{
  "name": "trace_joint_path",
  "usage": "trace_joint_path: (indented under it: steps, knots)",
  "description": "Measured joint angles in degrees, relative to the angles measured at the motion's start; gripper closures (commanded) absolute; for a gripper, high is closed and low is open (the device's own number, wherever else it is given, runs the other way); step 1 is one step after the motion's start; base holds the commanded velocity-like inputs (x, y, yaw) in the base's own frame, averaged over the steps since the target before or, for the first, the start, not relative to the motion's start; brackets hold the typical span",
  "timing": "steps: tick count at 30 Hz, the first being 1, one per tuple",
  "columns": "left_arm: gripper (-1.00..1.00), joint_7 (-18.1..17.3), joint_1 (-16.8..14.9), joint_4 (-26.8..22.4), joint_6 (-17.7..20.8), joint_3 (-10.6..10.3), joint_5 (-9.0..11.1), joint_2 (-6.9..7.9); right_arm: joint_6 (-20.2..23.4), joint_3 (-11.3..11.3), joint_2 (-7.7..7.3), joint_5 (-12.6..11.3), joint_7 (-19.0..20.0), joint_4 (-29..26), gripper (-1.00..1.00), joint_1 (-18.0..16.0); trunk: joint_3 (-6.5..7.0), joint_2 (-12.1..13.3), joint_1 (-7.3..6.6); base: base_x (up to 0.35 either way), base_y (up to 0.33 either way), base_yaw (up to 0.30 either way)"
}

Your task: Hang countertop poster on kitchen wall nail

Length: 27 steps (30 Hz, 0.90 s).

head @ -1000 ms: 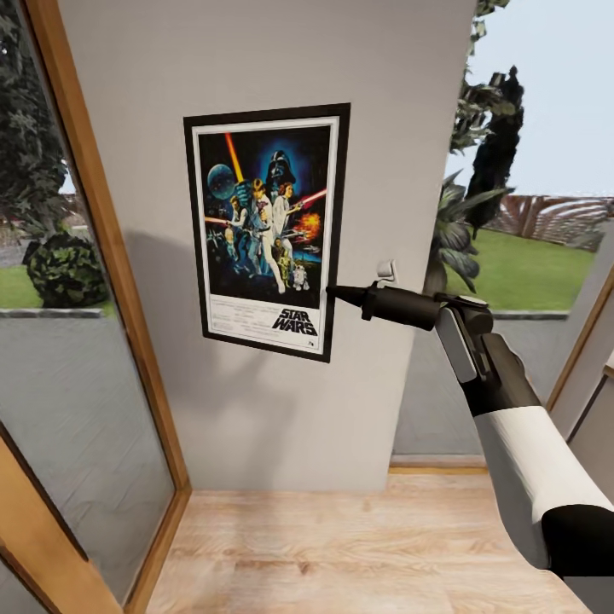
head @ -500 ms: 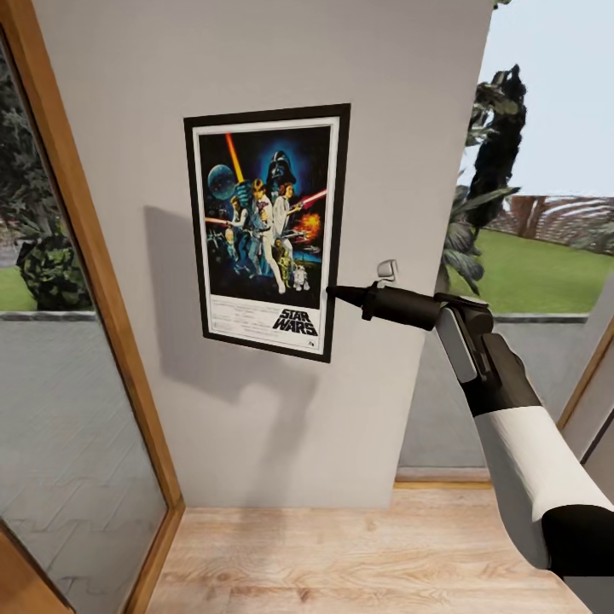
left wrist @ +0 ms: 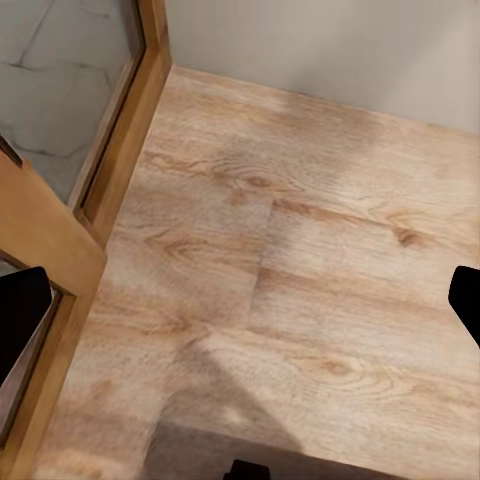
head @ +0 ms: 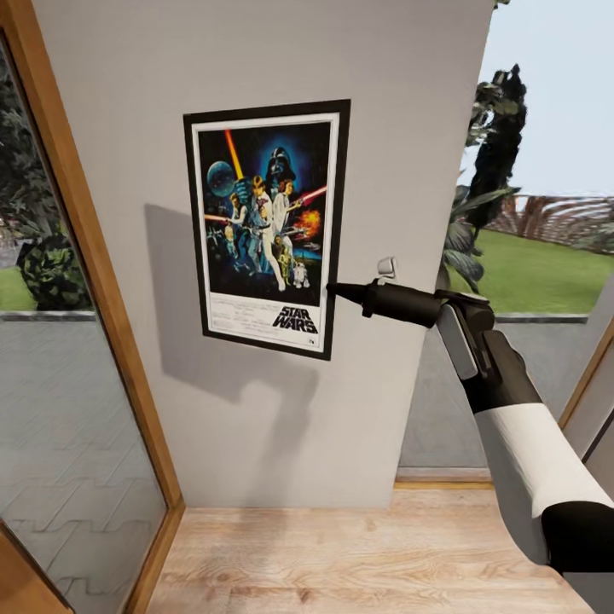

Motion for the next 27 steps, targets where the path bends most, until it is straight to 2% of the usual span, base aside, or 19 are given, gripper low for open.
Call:
trace_joint_path:
  steps: [7, 13, 27]
  knots:
    - [-1.0, 0.02, 0.0, 0.0, 0.0, 0.0, 0.0, -0.01, 0.11, 0.07, 0.02, 0.06, 0.0, 0.02, 1.0, -0.34, 0.0, 0.0, 0.0, 0.0, 0.0, 0.0]
    - [-1.0, 0.01, 0.0, 0.0, 0.0, 0.0, 0.0, 0.0, 3.0, 0.16, 0.02, -0.2, 0.0, 2.04, 1.0, -2.91, 0.0, 0.0, 0.0, 0.0, 0.0, 0.0]
    - [-1.0, 0.03, 0.0, 0.0, 0.0, 0.02, 0.0, 0.02, 3.13, 0.17, 0.02, -0.52, 0.46, 2.12, 1.0, -3.49, 0.0, 0.0, 0.0, 0.0, 0.0, 0.0]
